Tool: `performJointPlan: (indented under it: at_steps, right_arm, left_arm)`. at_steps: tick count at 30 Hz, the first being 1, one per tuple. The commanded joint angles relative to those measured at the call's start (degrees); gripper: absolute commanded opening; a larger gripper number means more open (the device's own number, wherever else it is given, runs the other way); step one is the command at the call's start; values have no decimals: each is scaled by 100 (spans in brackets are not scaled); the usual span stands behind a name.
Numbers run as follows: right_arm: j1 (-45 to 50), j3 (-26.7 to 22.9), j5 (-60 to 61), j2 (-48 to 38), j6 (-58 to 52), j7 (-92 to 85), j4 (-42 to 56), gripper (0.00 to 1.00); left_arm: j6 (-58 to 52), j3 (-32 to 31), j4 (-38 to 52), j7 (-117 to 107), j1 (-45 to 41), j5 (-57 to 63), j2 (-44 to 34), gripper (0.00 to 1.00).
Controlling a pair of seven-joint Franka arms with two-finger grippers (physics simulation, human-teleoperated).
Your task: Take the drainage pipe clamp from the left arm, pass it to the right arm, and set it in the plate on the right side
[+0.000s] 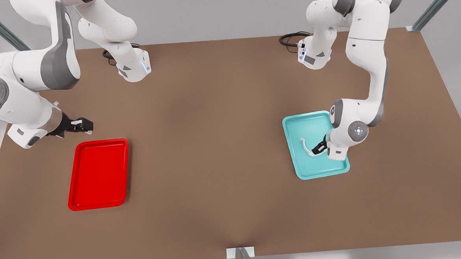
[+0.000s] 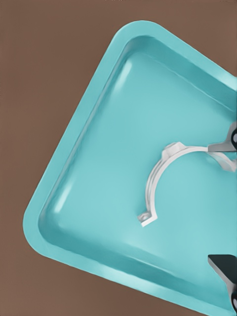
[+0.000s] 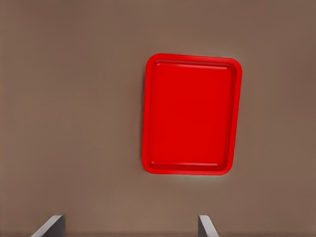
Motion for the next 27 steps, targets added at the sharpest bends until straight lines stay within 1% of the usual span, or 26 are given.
performJointPlan:
  at_steps: [1,3,5,7,13,19,27]
  right_arm:
    - [-2,2,1,-3,8,-37,-3,100]
    - [-2,2,1,-12,25,-37,-29,100]
    - [-2,2,1,-12,8,-37,-38,100]
    - [-2,2,1,-21,8,-37,-38,100]
    - [-2,2,-17,-21,34,-73,-73,100]
    - [-2,2,-8,5,61,-73,-73,100]
    - [-2,2,-17,-21,70,-108,-161,100]
  left_arm:
    - [717,5,-53,-3997,-28,-81,12,100]
    - [1059,5,-62,-3988,-11,174,197,100]
    - [1376,5,-194,-4014,25,174,355,100]
    - [1376,31,-203,-4506,60,174,355,100]
    - [1367,84,-238,-4603,77,174,355,100]
    - [1376,75,-238,-5332,69,183,434,100]
    - [1763,76,-229,-5350,156,174,663,100]
